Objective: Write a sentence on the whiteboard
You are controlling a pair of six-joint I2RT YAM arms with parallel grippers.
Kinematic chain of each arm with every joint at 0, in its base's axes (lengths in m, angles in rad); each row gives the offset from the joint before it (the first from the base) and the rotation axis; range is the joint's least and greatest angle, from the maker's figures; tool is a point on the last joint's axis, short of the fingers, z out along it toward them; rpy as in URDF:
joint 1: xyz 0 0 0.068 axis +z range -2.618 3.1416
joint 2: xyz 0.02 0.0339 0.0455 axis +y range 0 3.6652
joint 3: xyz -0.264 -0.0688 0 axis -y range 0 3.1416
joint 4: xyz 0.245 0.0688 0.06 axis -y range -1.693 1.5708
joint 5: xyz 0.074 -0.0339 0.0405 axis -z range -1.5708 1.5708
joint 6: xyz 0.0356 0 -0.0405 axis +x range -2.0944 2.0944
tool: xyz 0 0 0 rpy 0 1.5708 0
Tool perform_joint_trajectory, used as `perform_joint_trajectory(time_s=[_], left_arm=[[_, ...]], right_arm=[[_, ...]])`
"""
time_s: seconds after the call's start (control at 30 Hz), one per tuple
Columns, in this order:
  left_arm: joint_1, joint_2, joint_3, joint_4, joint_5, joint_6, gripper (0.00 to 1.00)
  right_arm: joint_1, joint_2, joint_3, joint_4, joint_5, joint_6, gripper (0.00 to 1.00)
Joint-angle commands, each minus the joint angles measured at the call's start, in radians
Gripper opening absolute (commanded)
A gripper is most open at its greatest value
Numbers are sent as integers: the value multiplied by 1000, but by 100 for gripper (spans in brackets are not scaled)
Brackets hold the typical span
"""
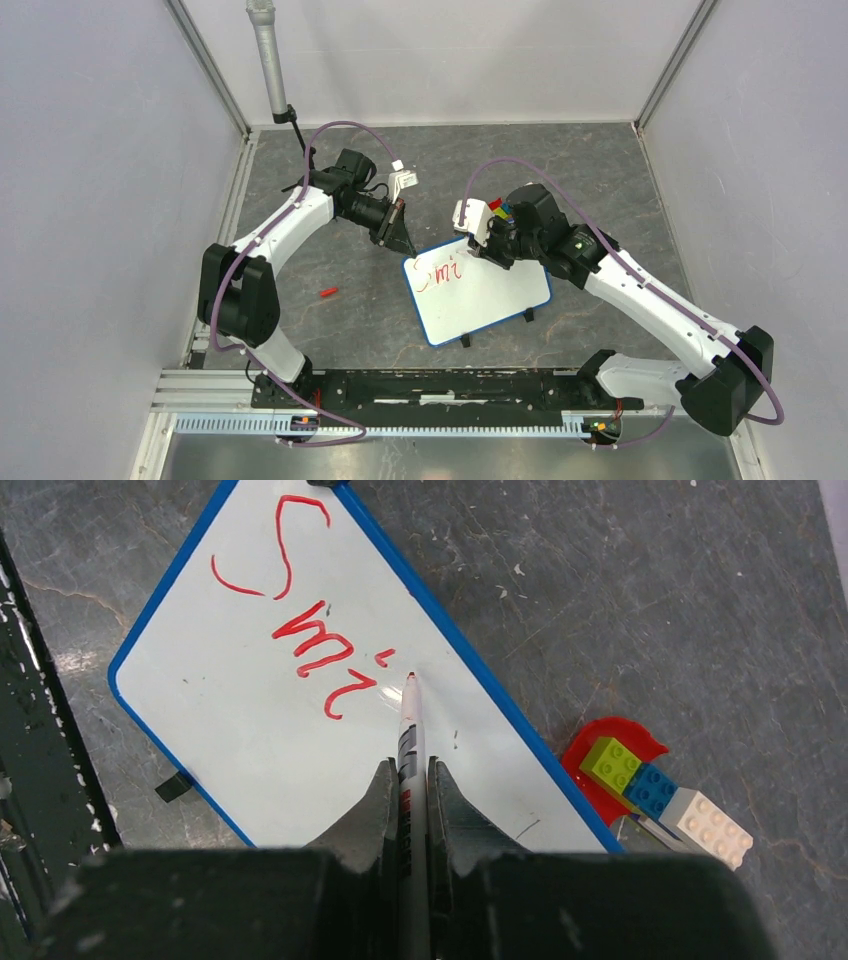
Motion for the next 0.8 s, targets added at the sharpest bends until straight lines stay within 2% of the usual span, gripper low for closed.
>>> perform_joint_trajectory(time_s=[0.0, 0.33, 0.77], left_arm=[[-1, -10, 2, 5, -1, 23, 2], [-2, -4, 3, 5, -1, 24, 3], [-2, -4, 2, 5, -6, 24, 2]], right_arm=[[-17, -17, 32, 48, 37, 4, 0], [-26, -7, 21, 74, 59, 12, 0], [-25, -43, -101, 17, 18, -8, 0]])
